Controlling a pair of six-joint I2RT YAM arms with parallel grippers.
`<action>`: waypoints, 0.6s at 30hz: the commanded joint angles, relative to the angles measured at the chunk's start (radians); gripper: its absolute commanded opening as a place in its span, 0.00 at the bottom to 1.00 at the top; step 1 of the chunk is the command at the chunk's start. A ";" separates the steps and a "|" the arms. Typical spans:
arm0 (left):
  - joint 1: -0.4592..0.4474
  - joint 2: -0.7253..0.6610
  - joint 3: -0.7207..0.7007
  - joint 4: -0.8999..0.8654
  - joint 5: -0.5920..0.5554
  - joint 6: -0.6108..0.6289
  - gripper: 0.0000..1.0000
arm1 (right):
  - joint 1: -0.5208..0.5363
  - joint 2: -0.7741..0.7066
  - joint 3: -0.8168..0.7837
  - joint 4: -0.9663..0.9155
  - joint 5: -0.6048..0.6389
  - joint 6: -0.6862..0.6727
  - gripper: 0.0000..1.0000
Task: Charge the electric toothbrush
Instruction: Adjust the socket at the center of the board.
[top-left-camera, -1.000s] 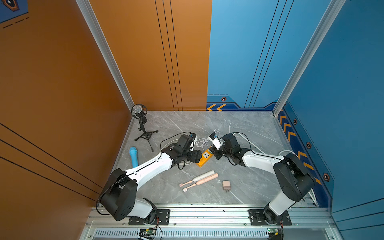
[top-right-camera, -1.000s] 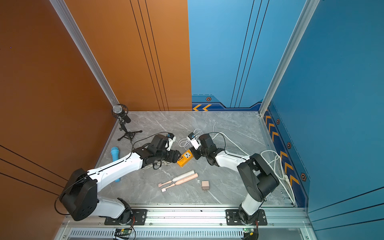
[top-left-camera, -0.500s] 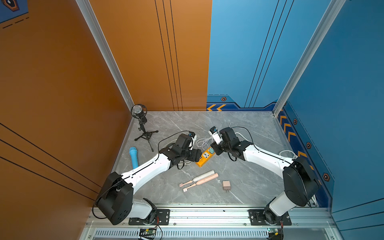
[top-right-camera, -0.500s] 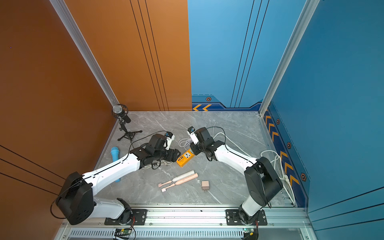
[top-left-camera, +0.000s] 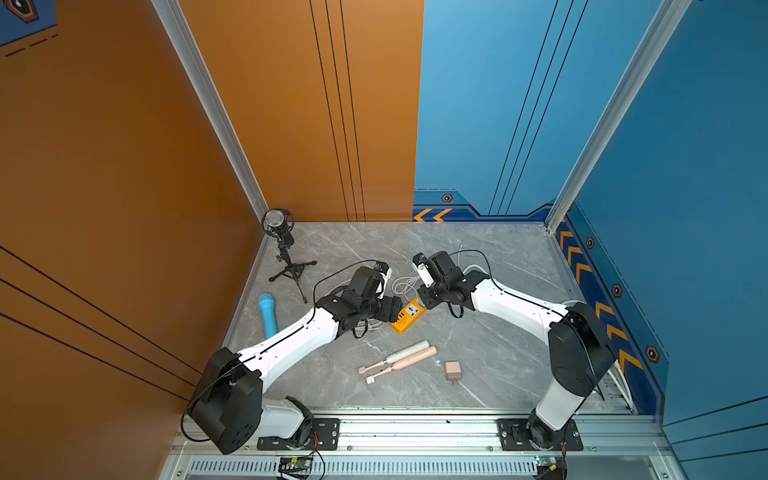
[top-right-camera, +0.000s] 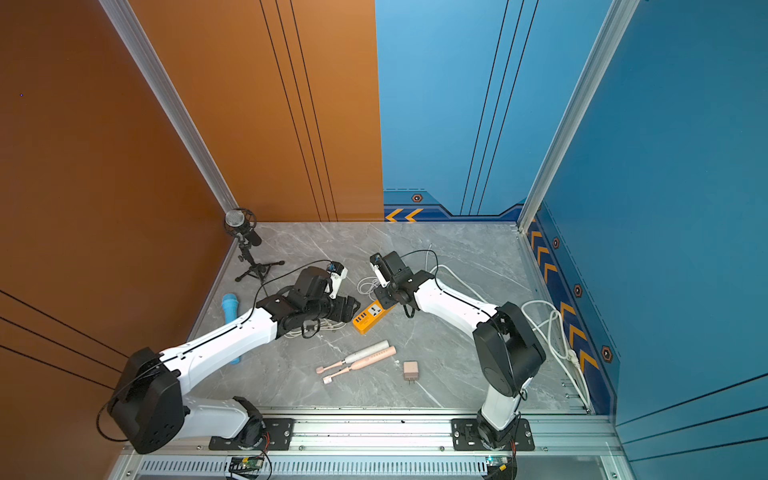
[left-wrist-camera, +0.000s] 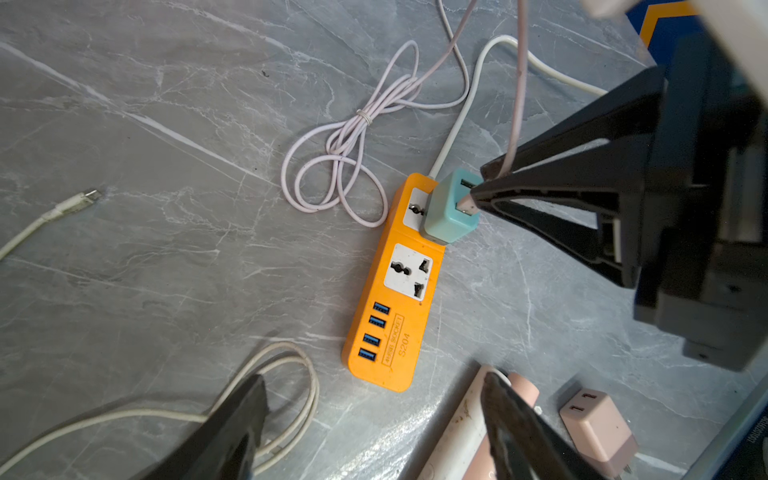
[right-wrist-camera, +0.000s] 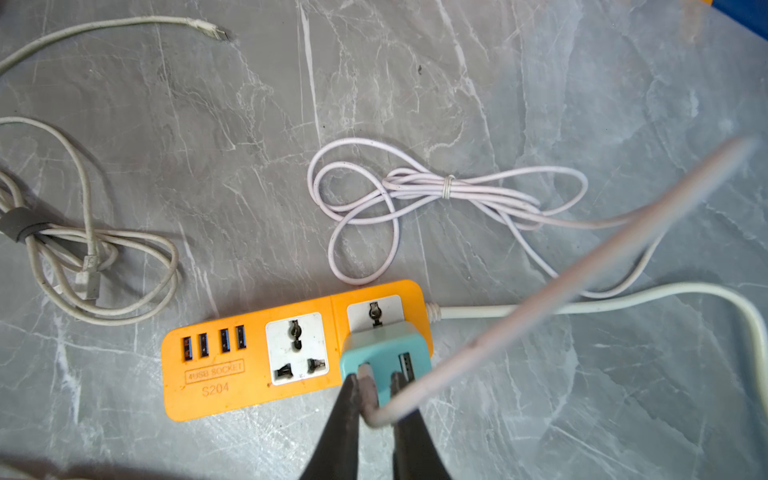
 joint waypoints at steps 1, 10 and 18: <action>0.008 -0.018 -0.006 -0.013 -0.021 -0.002 0.82 | 0.005 0.016 0.034 -0.050 0.016 0.018 0.14; 0.009 -0.012 -0.006 -0.014 -0.020 0.000 0.82 | 0.006 0.023 0.051 -0.047 0.007 0.027 0.16; 0.008 -0.027 -0.012 -0.013 -0.035 0.001 0.81 | -0.001 0.023 0.024 -0.053 -0.005 0.040 0.06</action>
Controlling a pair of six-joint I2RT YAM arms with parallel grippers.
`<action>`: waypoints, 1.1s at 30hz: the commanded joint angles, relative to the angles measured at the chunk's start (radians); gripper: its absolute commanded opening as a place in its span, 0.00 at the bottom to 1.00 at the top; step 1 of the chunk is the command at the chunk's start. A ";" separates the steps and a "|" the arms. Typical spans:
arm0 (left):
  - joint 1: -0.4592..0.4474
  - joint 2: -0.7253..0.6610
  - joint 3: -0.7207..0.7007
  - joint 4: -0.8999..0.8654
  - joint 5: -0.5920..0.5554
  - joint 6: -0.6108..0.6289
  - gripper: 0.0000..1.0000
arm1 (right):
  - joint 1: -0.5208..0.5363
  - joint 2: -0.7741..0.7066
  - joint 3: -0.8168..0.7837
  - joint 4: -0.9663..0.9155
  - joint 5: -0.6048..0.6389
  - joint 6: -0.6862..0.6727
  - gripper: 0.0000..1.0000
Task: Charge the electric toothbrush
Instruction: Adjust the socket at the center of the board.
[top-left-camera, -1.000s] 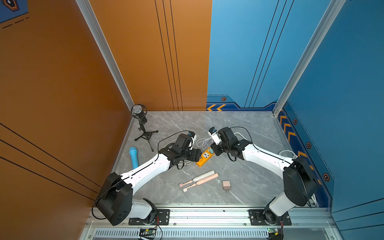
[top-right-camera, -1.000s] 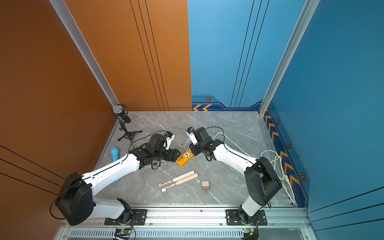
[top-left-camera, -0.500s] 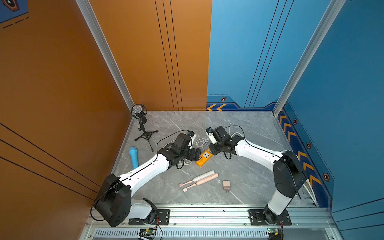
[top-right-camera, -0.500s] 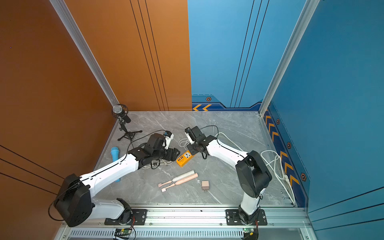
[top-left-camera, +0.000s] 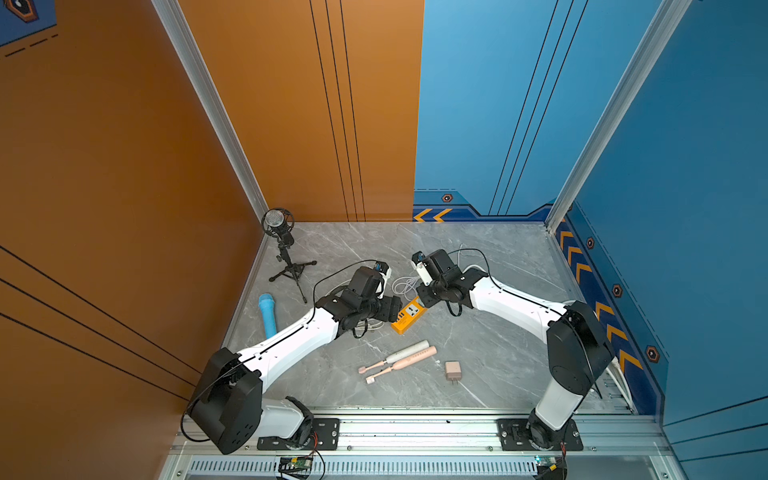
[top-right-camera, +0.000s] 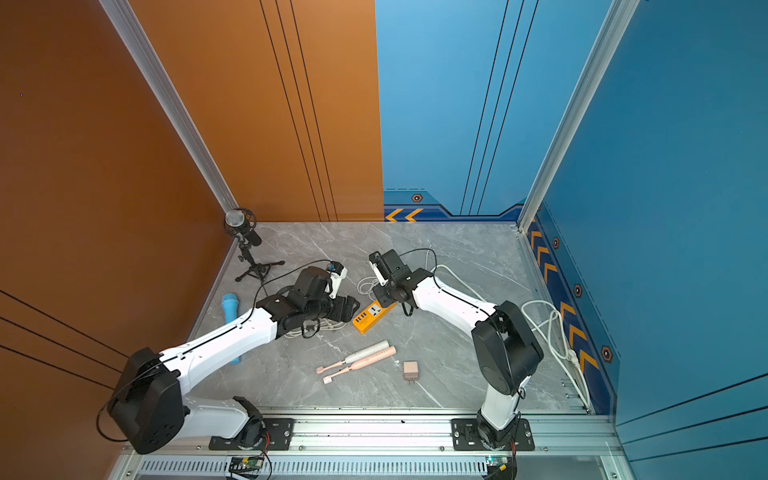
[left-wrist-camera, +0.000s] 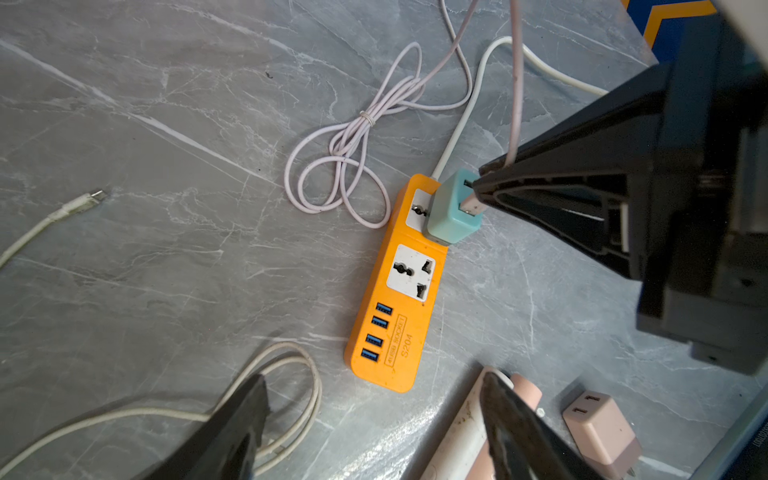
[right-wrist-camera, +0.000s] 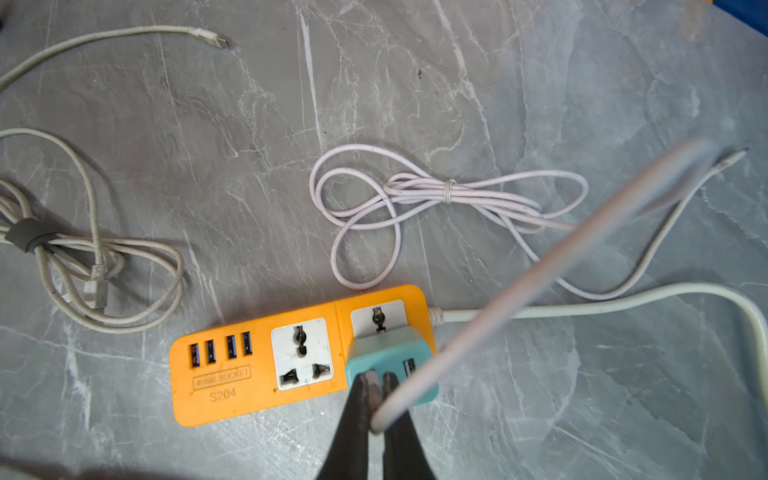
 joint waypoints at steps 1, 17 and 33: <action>0.008 -0.025 -0.013 -0.012 -0.027 0.001 0.81 | -0.002 0.014 -0.012 -0.037 -0.006 0.019 0.04; 0.002 -0.041 -0.018 -0.014 -0.033 -0.011 0.80 | -0.033 -0.016 -0.188 -0.065 -0.041 0.024 0.00; 0.005 -0.021 0.005 -0.015 -0.050 0.006 0.80 | -0.055 0.100 -0.147 -0.238 -0.011 0.028 0.00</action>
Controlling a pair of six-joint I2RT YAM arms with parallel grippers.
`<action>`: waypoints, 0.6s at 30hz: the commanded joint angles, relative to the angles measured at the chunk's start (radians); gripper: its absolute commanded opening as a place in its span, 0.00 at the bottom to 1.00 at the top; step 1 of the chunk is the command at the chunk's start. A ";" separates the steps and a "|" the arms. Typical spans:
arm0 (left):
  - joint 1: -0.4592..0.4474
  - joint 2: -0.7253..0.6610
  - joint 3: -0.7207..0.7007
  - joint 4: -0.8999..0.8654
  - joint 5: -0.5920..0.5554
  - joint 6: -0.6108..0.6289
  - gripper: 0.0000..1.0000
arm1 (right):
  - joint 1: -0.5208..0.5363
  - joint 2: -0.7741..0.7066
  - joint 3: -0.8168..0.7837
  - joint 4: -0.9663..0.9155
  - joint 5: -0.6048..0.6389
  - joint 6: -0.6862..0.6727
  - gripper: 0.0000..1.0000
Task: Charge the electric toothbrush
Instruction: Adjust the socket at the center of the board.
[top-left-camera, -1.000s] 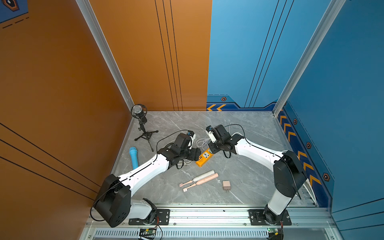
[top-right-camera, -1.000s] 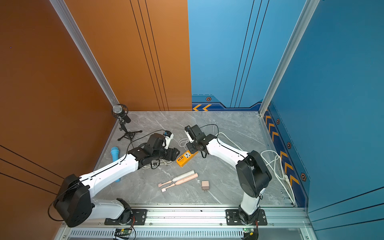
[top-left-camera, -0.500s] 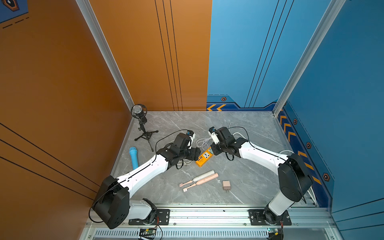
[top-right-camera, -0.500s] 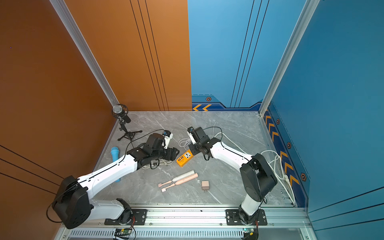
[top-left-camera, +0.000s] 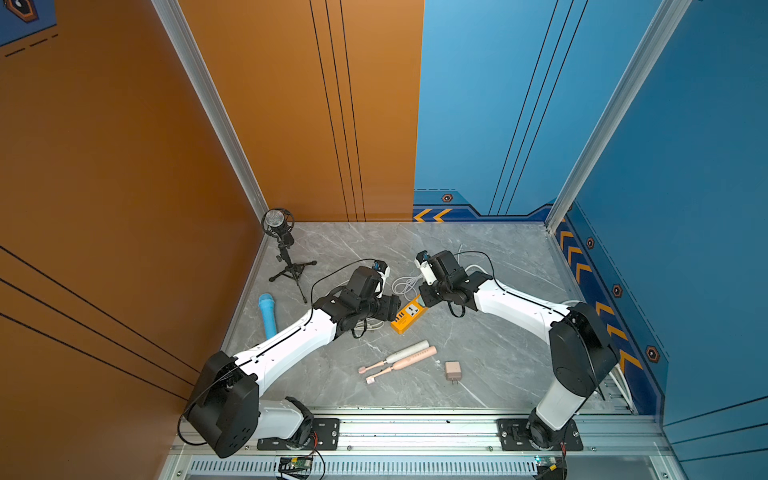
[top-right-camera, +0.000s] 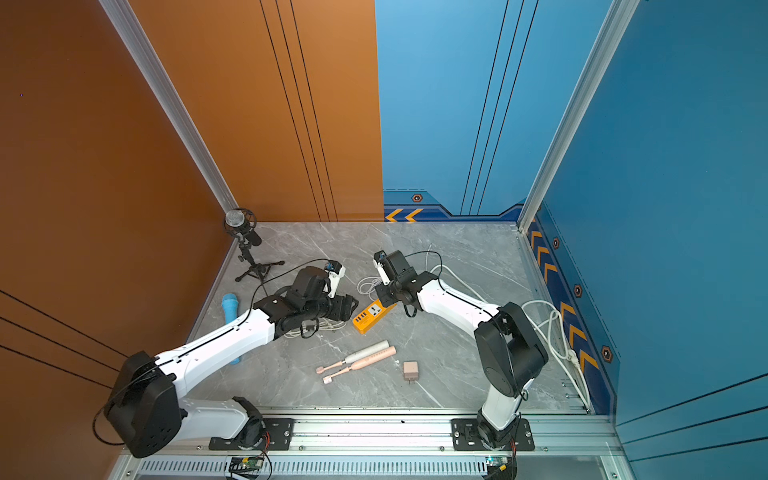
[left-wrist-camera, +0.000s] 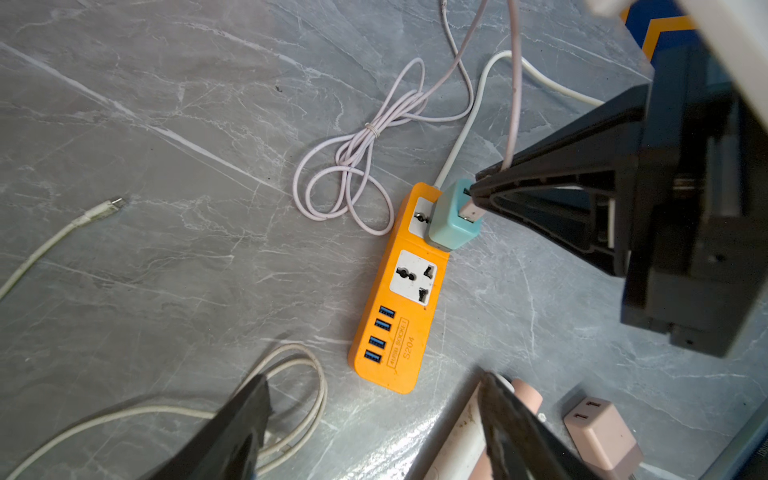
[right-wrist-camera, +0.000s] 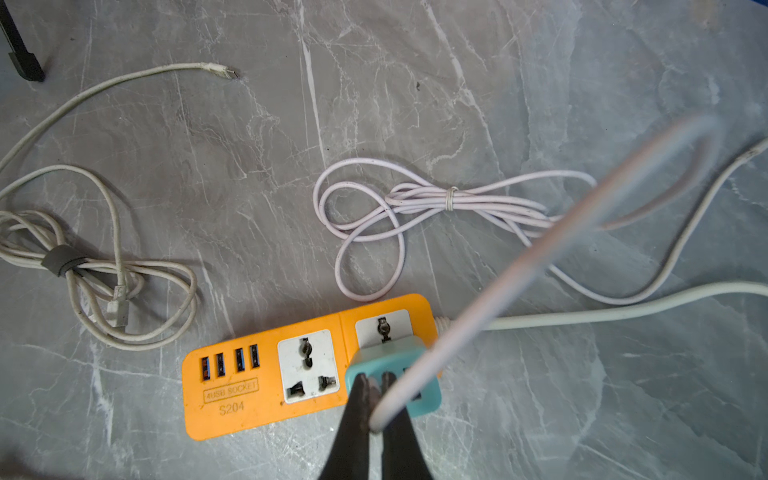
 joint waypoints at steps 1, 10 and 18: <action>0.005 -0.003 0.004 -0.015 -0.028 0.006 0.80 | -0.020 0.099 -0.102 -0.316 0.056 0.000 0.00; 0.011 0.001 0.007 -0.012 -0.032 0.012 0.79 | -0.013 0.132 -0.091 -0.375 0.077 0.055 0.00; 0.018 -0.024 0.002 -0.014 -0.032 0.017 0.79 | -0.014 0.126 -0.099 -0.408 0.079 0.108 0.00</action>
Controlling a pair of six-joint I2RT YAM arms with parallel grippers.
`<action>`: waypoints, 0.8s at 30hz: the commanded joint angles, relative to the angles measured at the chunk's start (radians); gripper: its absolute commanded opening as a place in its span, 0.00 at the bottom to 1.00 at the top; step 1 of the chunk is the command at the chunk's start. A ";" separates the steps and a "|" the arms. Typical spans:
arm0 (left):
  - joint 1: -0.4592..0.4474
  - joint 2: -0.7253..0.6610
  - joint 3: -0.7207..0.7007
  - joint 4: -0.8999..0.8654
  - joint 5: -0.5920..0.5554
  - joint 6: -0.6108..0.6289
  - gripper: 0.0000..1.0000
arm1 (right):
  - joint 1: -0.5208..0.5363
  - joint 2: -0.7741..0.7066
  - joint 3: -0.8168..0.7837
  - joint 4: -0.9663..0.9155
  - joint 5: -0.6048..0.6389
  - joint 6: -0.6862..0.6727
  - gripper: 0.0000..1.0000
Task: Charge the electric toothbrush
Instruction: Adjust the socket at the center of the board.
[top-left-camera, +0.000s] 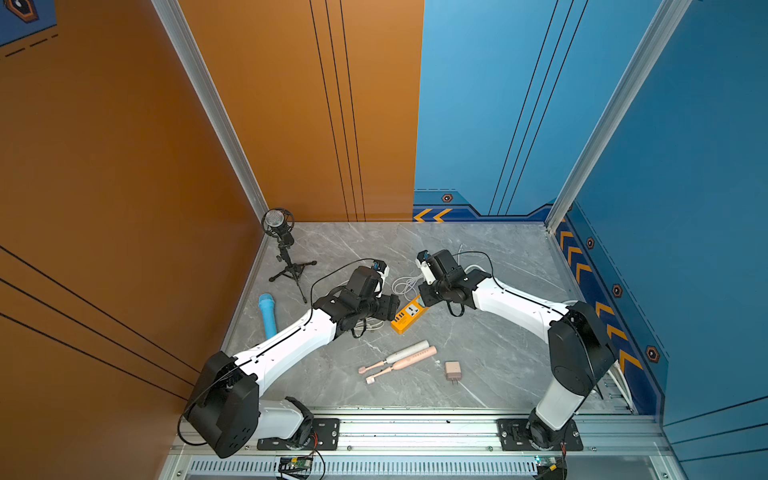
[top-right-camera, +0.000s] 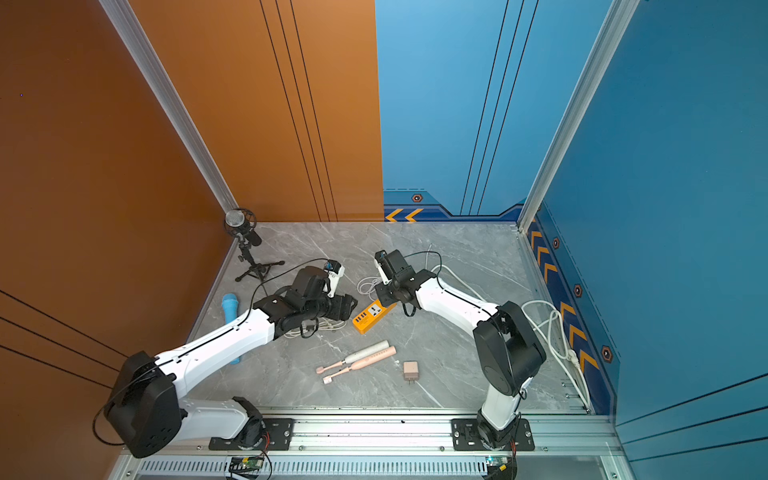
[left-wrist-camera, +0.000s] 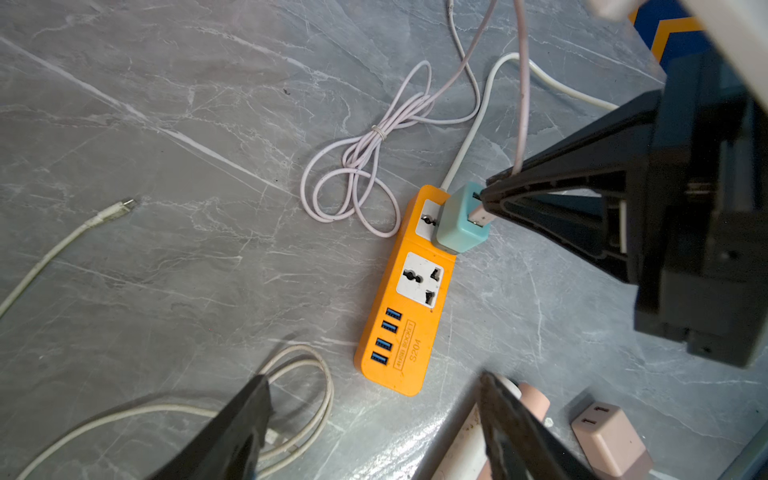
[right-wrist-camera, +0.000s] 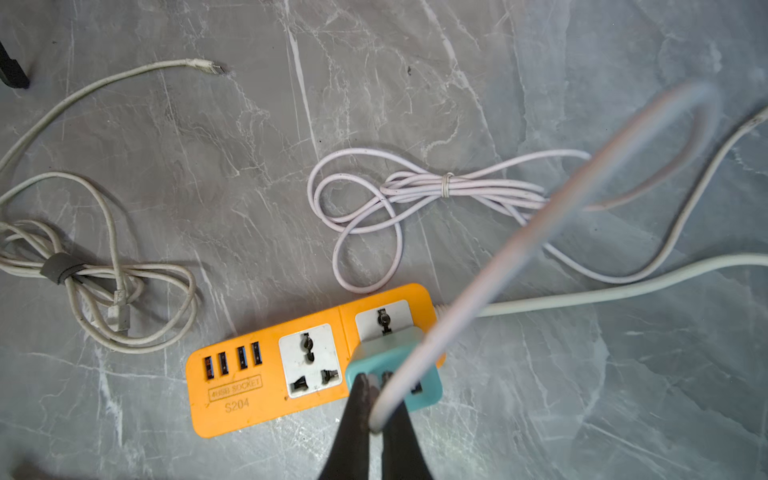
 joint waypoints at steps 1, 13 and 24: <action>0.011 -0.023 0.004 -0.014 -0.020 0.012 0.79 | -0.008 0.125 -0.108 -0.367 0.065 0.052 0.00; 0.012 -0.042 -0.006 -0.012 -0.026 -0.002 0.79 | 0.001 0.154 -0.215 -0.296 0.043 0.153 0.00; 0.010 -0.053 -0.007 -0.012 -0.029 -0.009 0.79 | 0.008 0.088 -0.224 -0.223 0.109 0.190 0.00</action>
